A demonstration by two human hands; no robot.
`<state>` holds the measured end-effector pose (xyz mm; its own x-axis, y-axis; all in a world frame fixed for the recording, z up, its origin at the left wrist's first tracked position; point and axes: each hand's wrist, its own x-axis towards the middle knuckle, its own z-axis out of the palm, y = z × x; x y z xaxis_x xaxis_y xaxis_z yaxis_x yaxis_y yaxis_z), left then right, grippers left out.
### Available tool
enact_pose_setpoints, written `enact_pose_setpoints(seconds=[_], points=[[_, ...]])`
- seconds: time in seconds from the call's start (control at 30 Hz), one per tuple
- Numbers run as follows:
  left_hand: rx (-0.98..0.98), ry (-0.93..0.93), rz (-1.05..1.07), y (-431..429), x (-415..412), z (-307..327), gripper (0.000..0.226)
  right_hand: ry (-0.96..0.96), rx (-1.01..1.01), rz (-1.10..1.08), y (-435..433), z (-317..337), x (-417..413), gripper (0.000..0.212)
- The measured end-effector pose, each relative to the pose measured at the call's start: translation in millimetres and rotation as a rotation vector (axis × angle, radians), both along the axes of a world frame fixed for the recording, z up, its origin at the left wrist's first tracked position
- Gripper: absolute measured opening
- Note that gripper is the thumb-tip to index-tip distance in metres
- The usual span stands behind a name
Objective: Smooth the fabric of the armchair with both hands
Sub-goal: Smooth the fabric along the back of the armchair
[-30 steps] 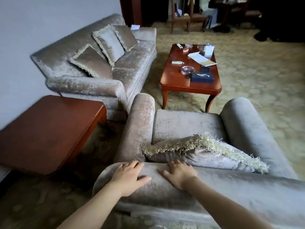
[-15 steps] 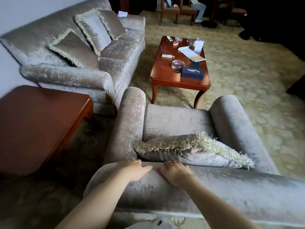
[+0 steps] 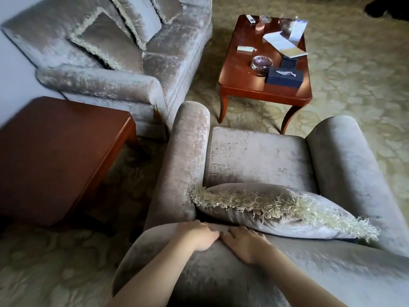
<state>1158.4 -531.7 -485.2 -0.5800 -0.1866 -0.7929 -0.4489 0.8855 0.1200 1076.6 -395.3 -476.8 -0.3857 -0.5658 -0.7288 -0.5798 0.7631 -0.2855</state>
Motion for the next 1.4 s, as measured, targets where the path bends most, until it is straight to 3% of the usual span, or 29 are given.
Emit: enact_pose_setpoints(seconds=[0.1,0.23,0.4,0.53,0.7,1.0,1.2,1.4], points=[[0.036,-0.008,-0.155,-2.2,-8.8,-9.4,0.039,0.030,0.014,-0.008,-2.4,-2.9,-1.1,0.051],[0.053,-0.007,-0.208,-19.5,-22.8,-5.2,0.034,0.019,-0.007,-0.051,-18.5,-1.3,-10.7,0.052],[0.054,0.050,0.004,-48.2,-28.3,4.4,0.033,0.008,-0.045,-0.095,-51.3,2.7,-12.4,0.060],[-0.013,0.090,-0.006,-49.6,-15.9,7.7,0.044,0.030,-0.101,-0.168,-51.2,7.5,-7.2,0.068],[-0.094,0.128,-0.056,-31.6,-4.8,15.1,0.052,0.091,-0.162,-0.192,-25.7,17.6,1.0,0.058],[-0.128,0.397,0.034,55.8,-14.4,9.0,0.085,0.460,-0.161,-0.300,107.0,26.1,-18.8,0.042],[-0.164,0.423,0.016,50.7,-0.1,12.0,0.088,0.688,-0.114,-0.350,162.2,23.5,-4.2,0.058],[-0.159,0.374,-0.010,49.5,-1.5,16.8,0.087,0.748,-0.145,-0.390,163.0,26.4,6.5,0.052]])
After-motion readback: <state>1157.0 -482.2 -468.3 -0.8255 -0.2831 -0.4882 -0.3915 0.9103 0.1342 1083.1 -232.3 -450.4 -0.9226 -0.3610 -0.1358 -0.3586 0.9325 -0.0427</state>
